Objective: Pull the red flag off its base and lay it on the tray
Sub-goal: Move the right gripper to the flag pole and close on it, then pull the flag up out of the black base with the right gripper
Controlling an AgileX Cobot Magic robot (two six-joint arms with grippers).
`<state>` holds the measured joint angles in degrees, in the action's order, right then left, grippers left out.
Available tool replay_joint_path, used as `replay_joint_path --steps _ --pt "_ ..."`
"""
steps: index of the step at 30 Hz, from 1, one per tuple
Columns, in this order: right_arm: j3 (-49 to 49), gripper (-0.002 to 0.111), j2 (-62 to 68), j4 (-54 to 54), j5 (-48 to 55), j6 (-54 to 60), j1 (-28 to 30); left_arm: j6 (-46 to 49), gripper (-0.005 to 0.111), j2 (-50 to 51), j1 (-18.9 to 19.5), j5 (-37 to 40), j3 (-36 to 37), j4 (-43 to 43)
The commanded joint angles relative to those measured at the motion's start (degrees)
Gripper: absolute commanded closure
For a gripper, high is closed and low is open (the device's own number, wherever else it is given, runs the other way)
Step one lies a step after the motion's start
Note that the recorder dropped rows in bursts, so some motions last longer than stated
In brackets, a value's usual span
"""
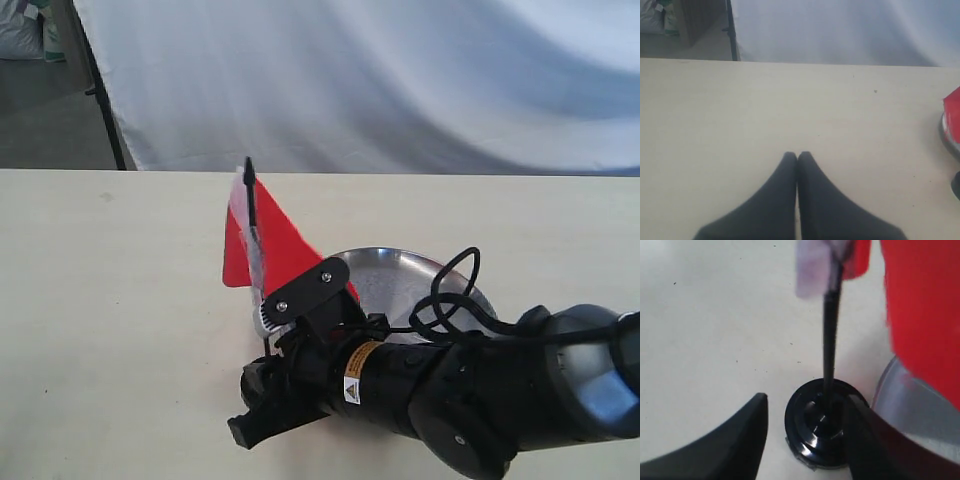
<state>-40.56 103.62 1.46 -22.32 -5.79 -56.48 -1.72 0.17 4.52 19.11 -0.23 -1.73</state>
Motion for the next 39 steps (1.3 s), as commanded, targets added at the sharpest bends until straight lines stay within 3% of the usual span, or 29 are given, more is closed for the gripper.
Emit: replay_joint_path --steps 1,8,12,14,31,39 --pt "-0.4 0.063 0.1 0.0 -6.7 1.1 0.3 0.0 0.107 -0.2 0.2 -0.2 0.2 -0.1" --pt "-4.2 0.064 0.1 -0.1 -5.7 1.2 0.3 0.0 0.107 -0.2 0.2 -0.2 0.2 -0.1" --pt "-4.2 0.087 0.1 -0.1 -3.2 1.2 0.3 0.0 0.107 -0.2 0.2 -0.2 0.2 -0.1" --pt "-4.2 0.108 0.1 -0.1 -2.8 1.2 0.3 0.0 0.107 -0.2 0.2 -0.2 0.2 -0.1" --pt "-4.2 0.109 0.1 -0.3 -4.6 2.2 0.3 0.0 0.107 -0.2 0.2 -0.2 0.2 -0.1" --pt "-4.2 0.109 0.1 -10.2 -8.9 9.4 0.3 0.0 0.107 -0.2 0.2 -0.2 0.2 -0.1"
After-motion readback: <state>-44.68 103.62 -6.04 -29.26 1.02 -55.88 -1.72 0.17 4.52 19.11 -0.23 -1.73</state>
